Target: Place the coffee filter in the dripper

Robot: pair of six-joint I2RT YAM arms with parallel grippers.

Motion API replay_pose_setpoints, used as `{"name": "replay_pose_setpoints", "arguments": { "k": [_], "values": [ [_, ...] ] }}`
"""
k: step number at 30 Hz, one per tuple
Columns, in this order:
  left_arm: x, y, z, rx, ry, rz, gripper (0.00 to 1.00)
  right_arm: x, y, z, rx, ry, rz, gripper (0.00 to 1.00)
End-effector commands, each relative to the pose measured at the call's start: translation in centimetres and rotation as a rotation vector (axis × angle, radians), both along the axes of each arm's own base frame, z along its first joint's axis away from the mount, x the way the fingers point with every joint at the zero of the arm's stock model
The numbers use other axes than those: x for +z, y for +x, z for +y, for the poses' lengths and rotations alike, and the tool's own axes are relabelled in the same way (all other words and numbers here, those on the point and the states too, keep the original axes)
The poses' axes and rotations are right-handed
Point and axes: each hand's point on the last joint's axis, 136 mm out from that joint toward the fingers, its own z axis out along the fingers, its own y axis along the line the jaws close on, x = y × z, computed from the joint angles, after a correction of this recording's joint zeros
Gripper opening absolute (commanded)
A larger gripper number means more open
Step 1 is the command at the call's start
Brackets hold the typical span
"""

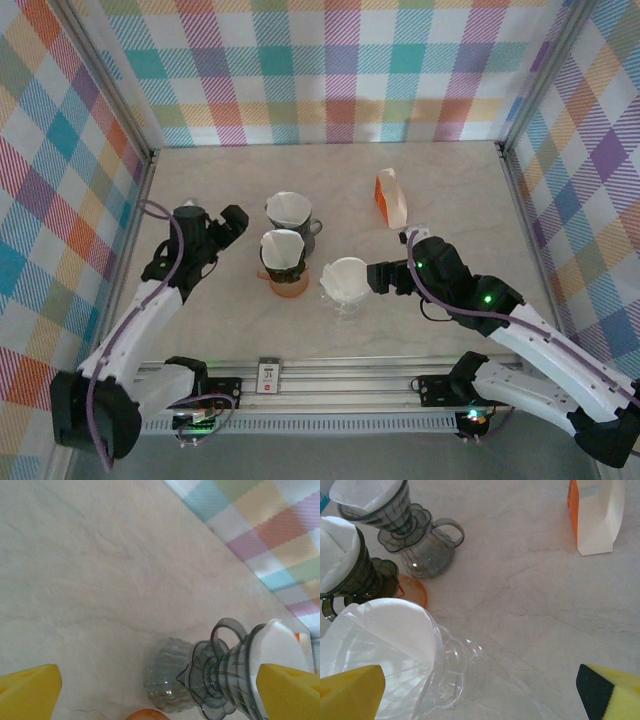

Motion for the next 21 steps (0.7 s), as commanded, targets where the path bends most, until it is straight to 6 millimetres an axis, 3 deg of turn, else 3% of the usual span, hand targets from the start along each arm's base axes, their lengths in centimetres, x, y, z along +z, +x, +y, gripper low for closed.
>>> {"name": "replay_pose_setpoints", "arguments": {
  "k": [1, 5, 12, 17, 21],
  "values": [
    [3.8, -1.7, 3.4, 0.099, 0.163, -0.066, 1.00, 0.7, 0.4, 0.2, 0.007, 0.020, -0.055, 0.99],
    [5.6, -2.6, 4.8, 0.139, 0.236, -0.121, 1.00, 0.6, 0.5, 0.5, 0.014, 0.024, -0.062, 0.99],
    [4.2, -1.9, 5.8, 0.102, 0.422, 0.011, 1.00, 0.1, 0.5, 0.5, 0.019, 0.011, -0.056, 0.99],
    [2.3, -0.7, 7.3, 0.133, 0.566, -0.064, 1.00, 0.2, 0.4, 0.3, 0.019, 0.013, -0.068, 0.99],
    [-1.6, 0.1, 9.4, 0.165, 0.691, -0.061, 1.00, -0.1, 0.3, 0.2, 0.020, 0.007, -0.064, 0.99]
  ]
}}
